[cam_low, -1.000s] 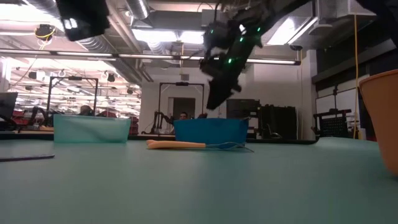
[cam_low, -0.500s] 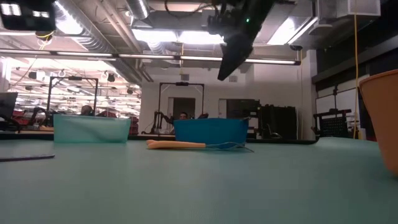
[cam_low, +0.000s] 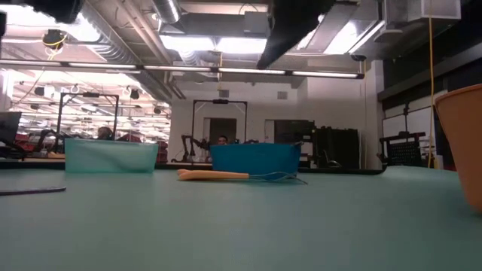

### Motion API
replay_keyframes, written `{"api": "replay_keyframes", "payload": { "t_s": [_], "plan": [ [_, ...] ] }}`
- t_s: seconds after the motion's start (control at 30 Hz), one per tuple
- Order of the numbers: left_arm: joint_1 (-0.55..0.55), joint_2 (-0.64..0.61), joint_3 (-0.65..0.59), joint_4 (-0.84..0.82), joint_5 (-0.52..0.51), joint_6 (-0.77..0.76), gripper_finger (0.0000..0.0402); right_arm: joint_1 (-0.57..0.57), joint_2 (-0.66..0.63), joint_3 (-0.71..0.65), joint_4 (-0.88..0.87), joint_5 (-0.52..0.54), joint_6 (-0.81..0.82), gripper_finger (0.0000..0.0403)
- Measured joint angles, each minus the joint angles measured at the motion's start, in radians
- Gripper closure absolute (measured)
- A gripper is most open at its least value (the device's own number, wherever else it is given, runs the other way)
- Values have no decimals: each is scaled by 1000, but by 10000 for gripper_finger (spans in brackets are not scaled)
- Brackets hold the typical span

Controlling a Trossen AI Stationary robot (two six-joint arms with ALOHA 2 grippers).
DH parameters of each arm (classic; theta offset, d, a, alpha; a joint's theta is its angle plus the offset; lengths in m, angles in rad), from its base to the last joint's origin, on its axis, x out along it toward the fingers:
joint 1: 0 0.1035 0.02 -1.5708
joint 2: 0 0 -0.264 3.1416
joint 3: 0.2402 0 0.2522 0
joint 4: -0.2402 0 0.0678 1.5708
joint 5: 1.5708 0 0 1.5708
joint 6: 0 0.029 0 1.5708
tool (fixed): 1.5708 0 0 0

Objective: Sort silverware by color (type)
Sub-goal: Put the purple fork into the blue bin

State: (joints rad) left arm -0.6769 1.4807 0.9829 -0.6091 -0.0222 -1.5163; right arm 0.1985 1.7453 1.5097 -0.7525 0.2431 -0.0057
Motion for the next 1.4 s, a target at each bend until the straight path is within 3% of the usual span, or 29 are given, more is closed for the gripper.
{"api": "replay_keyframes", "payload": {
  "t_s": [0.3, 0.93, 1.1, 1.4],
  "plan": [
    [0, 96, 0, -19, 25, -4, 256, 73, 0, 0, 63, -2, 0, 313],
    [1, 276, 4, -20, 76, -54, 256, 70, 0, 0, 78, -45, -2, 314],
    [1, 275, 3, -23, 70, -53, 270, 69, 0, 0, 77, -45, -3, 314],
    [0, 275, 1, -38, 44, -63, 338, 69, 0, 0, 75, -45, -4, 313]
  ]
}}
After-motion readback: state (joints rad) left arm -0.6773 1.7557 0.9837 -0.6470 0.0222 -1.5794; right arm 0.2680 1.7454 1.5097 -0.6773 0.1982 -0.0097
